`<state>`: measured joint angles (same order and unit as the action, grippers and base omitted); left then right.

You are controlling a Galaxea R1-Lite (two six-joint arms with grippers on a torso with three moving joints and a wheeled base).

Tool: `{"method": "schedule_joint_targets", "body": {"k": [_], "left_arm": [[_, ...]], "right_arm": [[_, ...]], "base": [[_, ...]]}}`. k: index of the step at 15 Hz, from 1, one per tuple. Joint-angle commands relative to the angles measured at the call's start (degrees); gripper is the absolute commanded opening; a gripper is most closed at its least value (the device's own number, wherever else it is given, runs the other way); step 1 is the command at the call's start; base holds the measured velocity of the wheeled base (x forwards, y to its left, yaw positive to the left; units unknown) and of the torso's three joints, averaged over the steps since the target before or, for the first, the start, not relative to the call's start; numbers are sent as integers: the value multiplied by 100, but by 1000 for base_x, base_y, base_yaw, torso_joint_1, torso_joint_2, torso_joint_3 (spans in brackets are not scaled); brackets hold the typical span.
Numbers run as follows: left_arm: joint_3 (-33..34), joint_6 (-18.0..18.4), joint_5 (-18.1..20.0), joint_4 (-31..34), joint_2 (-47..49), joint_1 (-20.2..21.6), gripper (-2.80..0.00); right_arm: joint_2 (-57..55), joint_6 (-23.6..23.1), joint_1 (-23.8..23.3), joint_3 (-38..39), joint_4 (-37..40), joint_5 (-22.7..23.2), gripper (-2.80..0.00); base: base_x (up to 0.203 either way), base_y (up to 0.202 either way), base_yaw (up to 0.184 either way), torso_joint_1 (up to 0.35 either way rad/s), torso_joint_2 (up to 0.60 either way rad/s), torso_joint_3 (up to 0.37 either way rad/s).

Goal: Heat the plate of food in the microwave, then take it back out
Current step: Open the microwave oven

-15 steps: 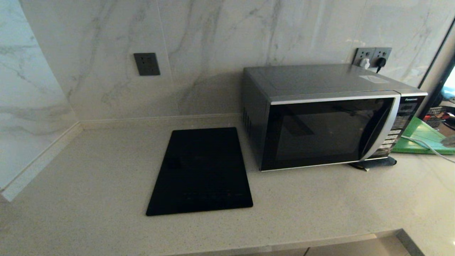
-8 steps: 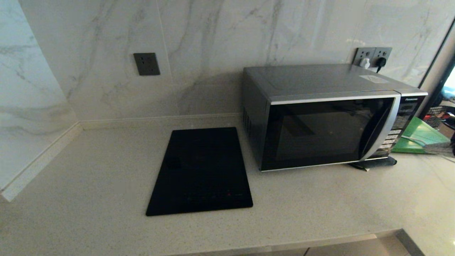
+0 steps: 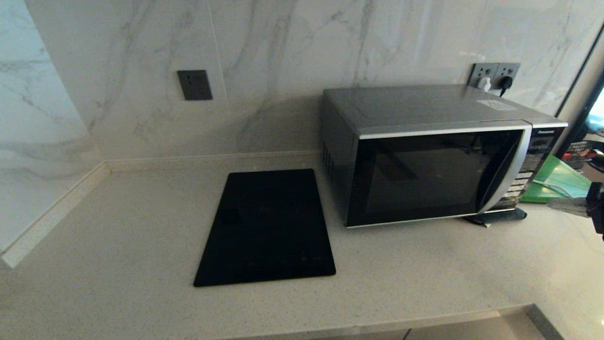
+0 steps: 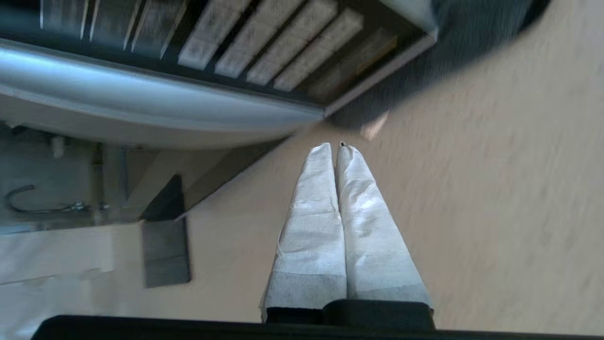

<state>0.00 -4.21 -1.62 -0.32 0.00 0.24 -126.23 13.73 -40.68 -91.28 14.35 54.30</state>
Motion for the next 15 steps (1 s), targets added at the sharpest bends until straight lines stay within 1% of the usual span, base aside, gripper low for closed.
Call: {"method": "schedule_joint_targets", "body": {"k": [1, 4, 15], "left_arm": [[0, -1, -5, -3, 9, 2, -280], [0, -1, -5, -3, 7, 2, -280], [0, -1, -5, -3, 9, 2, -280]], "right_arm": [[-148, 32, 79, -14, -186, 37, -280], [-252, 34, 185, -12, -213, 37, -280], [-955, 69, 576, -216, -951, 2, -280]], "base": [[0, 0, 0, 0, 0, 0], [0, 0, 0, 0, 0, 0], [0, 0, 0, 0, 0, 0]]}}
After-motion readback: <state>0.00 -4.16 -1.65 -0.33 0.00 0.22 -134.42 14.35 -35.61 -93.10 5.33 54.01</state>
